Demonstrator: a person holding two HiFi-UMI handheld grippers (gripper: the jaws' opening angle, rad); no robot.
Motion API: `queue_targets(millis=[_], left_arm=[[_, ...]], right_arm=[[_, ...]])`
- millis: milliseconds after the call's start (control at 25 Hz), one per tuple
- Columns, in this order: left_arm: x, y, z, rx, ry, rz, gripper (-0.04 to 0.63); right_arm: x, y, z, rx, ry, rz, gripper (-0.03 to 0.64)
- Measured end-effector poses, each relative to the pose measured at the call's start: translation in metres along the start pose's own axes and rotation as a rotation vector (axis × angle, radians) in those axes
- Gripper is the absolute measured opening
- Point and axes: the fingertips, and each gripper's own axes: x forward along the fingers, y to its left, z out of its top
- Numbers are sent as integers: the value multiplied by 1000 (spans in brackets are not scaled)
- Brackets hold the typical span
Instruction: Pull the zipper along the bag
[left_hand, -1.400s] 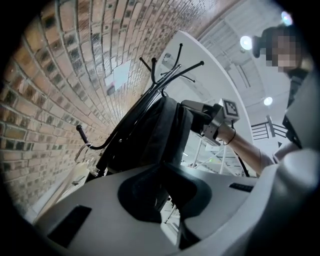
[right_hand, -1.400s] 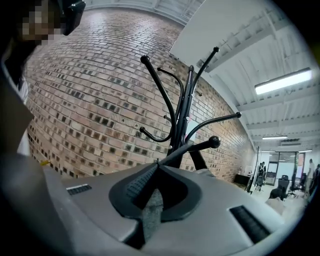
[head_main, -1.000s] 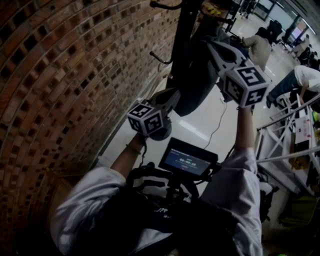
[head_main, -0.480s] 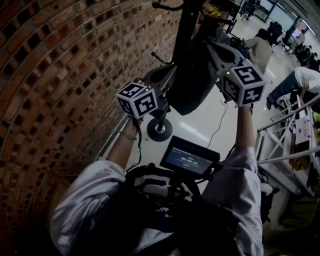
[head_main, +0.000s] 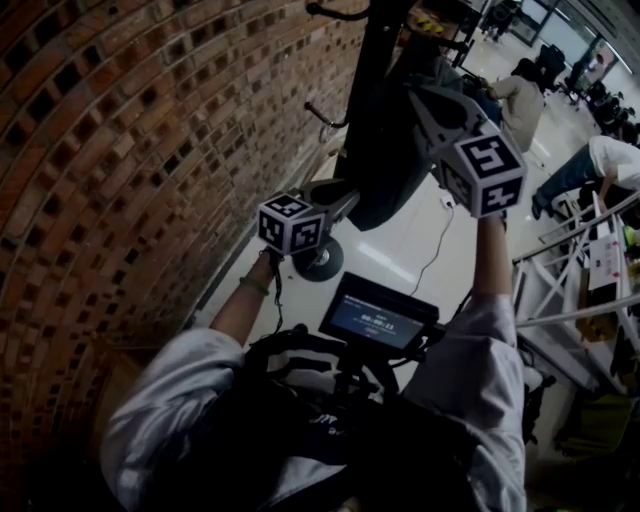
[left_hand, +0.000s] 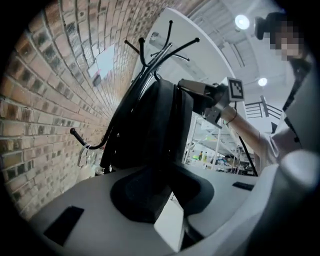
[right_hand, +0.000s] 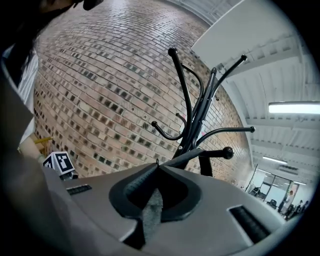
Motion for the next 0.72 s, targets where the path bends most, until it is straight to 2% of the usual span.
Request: queue_targets(millis=[200, 360, 520, 600, 640, 720], left_arm=[[8, -1, -16, 116, 53, 4, 106], [15, 0, -17, 156, 67, 24, 106], [16, 4, -17, 225, 71, 80, 104], [15, 5, -15, 219, 60, 105, 96], [14, 7, -15, 210, 48, 116, 60], [11, 6, -12, 200, 18, 114, 49]], right_arm=[[1, 2, 0, -7, 8, 8, -5], [1, -1, -4, 2, 4, -2, -5], [1, 0, -5, 17, -9, -8, -5], [0, 0, -5, 17, -13, -8, -5], [0, 0, -5, 16, -14, -9, -5], [0, 1, -5, 14, -17, -7, -5]])
